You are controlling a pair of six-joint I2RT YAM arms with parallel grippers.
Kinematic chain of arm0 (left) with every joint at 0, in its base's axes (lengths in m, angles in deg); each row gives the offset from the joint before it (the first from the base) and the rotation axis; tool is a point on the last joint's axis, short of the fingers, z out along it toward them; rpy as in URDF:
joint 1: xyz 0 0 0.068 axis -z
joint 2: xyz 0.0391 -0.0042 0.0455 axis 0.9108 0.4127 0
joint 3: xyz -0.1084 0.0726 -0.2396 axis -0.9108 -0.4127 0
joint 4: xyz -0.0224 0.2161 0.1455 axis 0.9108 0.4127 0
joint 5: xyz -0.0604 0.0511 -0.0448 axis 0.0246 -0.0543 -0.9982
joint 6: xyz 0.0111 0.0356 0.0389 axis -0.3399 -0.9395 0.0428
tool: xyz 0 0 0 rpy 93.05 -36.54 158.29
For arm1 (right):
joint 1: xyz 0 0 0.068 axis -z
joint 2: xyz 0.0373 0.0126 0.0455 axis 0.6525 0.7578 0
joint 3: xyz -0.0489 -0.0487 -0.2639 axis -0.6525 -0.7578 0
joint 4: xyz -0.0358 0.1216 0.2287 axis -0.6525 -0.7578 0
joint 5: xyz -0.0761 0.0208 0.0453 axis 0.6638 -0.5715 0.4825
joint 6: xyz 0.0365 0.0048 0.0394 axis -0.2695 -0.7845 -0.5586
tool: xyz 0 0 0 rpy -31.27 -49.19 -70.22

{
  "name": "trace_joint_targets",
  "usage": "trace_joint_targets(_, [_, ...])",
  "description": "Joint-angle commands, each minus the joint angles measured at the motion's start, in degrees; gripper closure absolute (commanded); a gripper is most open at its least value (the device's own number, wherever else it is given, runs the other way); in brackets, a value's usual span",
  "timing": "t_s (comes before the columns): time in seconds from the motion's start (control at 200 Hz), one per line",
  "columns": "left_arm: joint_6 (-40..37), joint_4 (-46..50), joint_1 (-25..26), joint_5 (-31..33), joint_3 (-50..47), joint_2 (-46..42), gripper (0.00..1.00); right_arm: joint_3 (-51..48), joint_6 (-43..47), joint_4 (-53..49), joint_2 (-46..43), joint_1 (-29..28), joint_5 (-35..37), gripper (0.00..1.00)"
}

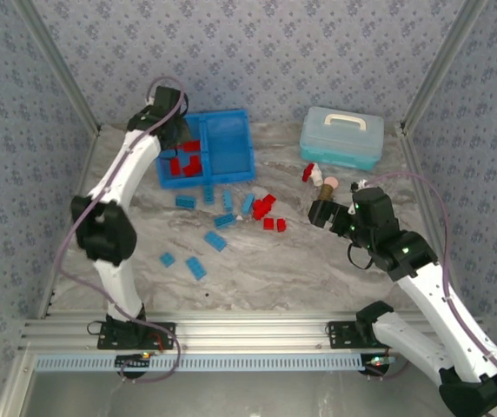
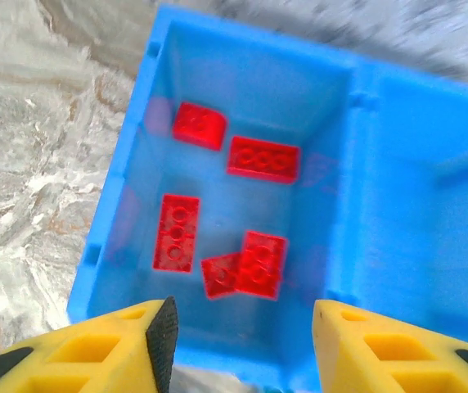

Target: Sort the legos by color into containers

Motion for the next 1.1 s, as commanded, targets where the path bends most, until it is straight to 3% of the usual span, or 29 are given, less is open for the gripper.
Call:
trace_joint_targets(0.0, [2.2, -3.09, 5.75, -4.29, -7.67, -12.18, 0.51, 1.06, 1.04, 1.4, 0.62, 0.56, -0.18, 0.0])
trace_joint_targets(0.21, [5.94, -9.87, 23.1, -0.68, -21.76, -19.86, 0.51, -0.34, 0.74, 3.3, 0.95, 1.15, -0.35, 0.0])
trace_joint_targets(0.46, [18.22, -14.55, 35.5, 1.3, -25.25, -8.58, 0.52, -1.83, -0.23, 2.48, -0.65, 1.5, 0.2, 0.0])
trace_joint_targets(0.755, [19.42, -5.67, 41.35, 5.93, -9.02, 11.17, 0.51, -2.19, -0.2, -0.84, -4.24, 2.07, 1.1, 0.0])
trace_joint_targets(1.094, [20.16, -3.81, 42.03, 6.81, -3.91, 20.57, 0.52, -3.06, 0.01, -1.7, -6.24, 3.21, 0.32, 0.0])
